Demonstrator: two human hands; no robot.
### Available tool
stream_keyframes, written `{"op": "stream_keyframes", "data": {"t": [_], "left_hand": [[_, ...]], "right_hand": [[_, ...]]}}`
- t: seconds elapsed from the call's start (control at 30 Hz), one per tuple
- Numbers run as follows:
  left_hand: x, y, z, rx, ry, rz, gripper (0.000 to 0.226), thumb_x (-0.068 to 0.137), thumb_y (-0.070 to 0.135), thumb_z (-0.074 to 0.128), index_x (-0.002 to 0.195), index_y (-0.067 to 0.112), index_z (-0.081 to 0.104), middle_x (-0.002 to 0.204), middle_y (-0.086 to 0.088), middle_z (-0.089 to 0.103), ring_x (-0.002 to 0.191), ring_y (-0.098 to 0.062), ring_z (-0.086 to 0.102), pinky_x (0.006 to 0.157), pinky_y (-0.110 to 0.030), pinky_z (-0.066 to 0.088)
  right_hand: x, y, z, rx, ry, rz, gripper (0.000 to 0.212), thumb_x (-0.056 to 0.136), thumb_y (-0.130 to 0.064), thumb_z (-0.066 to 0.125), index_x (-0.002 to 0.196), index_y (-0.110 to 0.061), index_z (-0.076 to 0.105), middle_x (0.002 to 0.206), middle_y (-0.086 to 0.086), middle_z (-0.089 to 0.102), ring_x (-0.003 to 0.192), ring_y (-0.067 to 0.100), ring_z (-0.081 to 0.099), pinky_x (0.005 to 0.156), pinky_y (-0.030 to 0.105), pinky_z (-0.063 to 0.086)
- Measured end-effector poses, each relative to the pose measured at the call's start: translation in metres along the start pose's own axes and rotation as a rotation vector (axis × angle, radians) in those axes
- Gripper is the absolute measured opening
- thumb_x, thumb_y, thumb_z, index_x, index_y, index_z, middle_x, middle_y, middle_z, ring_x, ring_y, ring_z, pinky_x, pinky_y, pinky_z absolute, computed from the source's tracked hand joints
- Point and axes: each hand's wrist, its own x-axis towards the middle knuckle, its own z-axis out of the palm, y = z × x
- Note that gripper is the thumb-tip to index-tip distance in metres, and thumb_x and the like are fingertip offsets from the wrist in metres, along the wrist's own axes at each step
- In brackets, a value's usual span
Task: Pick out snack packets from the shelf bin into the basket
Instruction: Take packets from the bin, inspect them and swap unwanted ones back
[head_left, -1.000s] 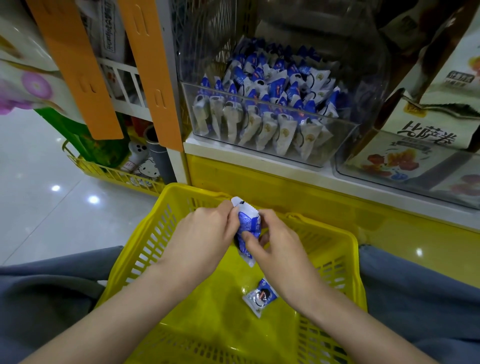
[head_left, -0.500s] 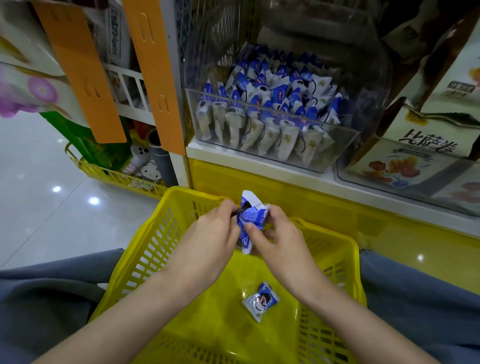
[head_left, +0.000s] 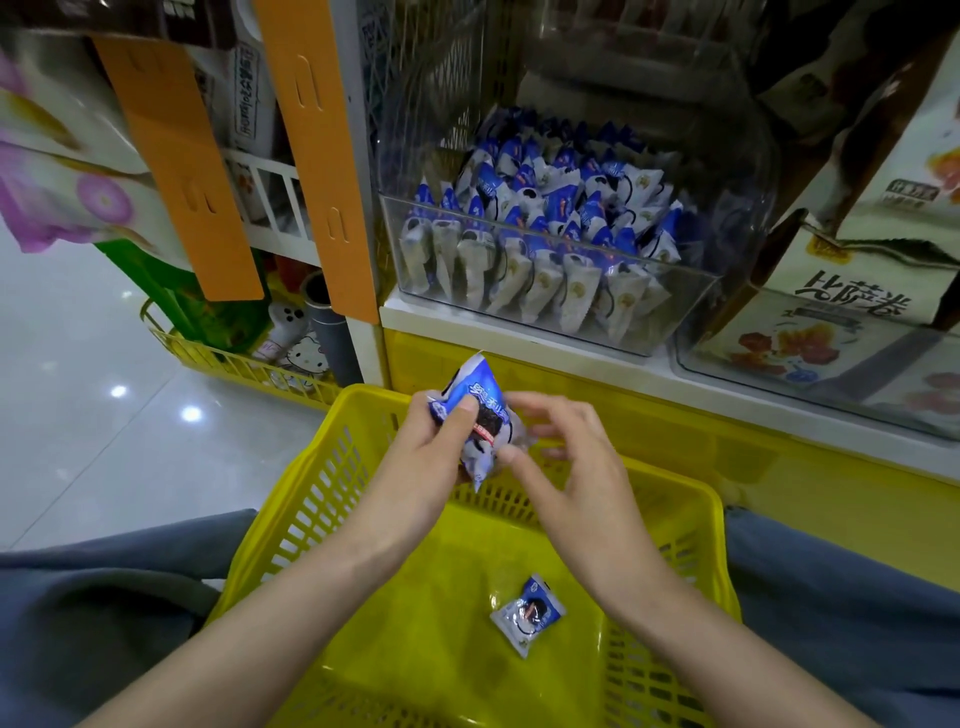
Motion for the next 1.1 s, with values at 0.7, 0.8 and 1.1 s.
{"op": "stream_keyframes", "data": {"t": [0.7, 0.8, 1.1], "left_hand": [[0.003, 0.057, -0.018, -0.03, -0.209, 0.145, 0.034, 0.075, 0.039, 0.07, 0.105, 0.023, 0.064, 0.099, 0.008, 0.072, 0.092, -0.005, 0.066, 0.069, -0.025, 0.054], [0.017, 0.078, -0.025, -0.029, -0.16, 0.207, 0.031, 0.085, 0.022, 0.061, 0.116, 0.018, 0.059, 0.107, 0.002, 0.069, 0.096, -0.01, 0.066, 0.065, -0.021, 0.053], [0.039, 0.103, -0.042, -0.145, 0.003, 0.234, 0.014, 0.086, 0.022, 0.061, 0.1, 0.025, 0.059, 0.101, 0.004, 0.068, 0.084, -0.004, 0.065, 0.057, -0.018, 0.051]], "right_hand": [[0.05, -0.055, -0.022, 0.329, -0.095, 0.007, 0.009, 0.084, -0.016, 0.061, 0.09, -0.023, 0.063, 0.08, -0.01, 0.07, 0.076, -0.002, 0.063, 0.069, 0.011, 0.048], [0.079, -0.072, -0.034, 0.168, -0.088, -0.143, 0.016, 0.085, -0.022, 0.059, 0.099, -0.027, 0.063, 0.092, -0.007, 0.069, 0.084, 0.002, 0.063, 0.076, 0.015, 0.051], [0.235, -0.063, -0.034, -0.512, -0.031, -0.06, 0.032, 0.09, -0.025, 0.059, 0.117, -0.007, 0.062, 0.106, 0.01, 0.066, 0.093, 0.014, 0.057, 0.07, 0.013, 0.034]]}}
